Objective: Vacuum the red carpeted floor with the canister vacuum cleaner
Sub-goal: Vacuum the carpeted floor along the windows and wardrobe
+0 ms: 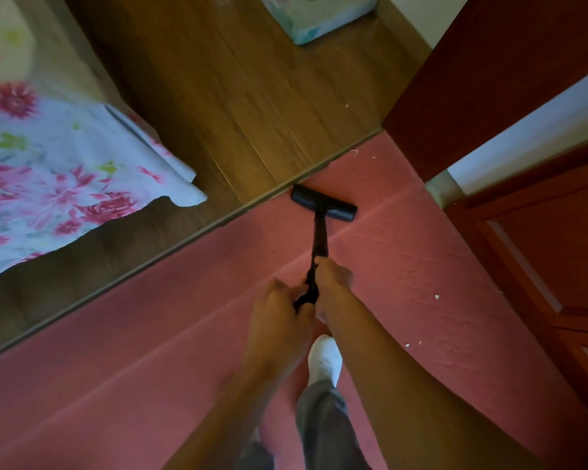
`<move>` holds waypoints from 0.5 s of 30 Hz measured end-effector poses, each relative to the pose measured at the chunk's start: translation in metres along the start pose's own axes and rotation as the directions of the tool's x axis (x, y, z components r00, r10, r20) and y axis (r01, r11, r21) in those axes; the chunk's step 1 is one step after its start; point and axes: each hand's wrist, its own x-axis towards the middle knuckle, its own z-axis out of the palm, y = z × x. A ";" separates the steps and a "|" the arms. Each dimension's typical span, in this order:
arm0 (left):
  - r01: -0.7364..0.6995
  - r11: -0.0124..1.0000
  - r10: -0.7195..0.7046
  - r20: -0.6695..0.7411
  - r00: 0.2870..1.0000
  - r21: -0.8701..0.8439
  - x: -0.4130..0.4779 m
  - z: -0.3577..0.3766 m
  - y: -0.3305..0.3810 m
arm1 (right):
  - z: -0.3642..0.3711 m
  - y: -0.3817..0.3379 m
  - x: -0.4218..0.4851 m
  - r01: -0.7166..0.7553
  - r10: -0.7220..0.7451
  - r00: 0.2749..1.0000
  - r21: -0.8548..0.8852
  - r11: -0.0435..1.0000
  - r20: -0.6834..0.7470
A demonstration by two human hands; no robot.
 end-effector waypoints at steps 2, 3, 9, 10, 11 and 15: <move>0.010 0.999 -0.008 -0.043 0.999 0.040 0.015 0.011 0.008 | -0.006 -0.014 0.009 0.004 -0.004 1.000 0.001 1.000 -0.004; 0.018 0.999 -0.016 -0.058 0.998 0.043 0.021 0.015 0.013 | -0.009 -0.020 0.013 0.001 -0.001 1.000 0.008 1.000 -0.004; -0.065 0.993 0.076 -0.106 0.991 0.103 0.053 0.034 0.050 | -0.019 -0.067 0.035 0.016 -0.015 1.000 0.048 0.999 -0.020; -0.073 0.991 0.085 -0.107 0.991 0.110 0.060 0.037 0.054 | -0.020 -0.074 0.040 0.028 -0.027 0.999 0.049 0.998 -0.021; -0.079 0.990 0.091 -0.103 0.990 0.116 0.066 0.040 0.058 | -0.020 -0.080 0.045 0.036 -0.034 0.999 0.060 0.998 -0.025; -0.116 0.988 0.127 -0.102 0.987 0.103 0.086 0.050 0.072 | -0.019 -0.102 0.062 0.027 -0.025 0.999 0.091 0.995 -0.022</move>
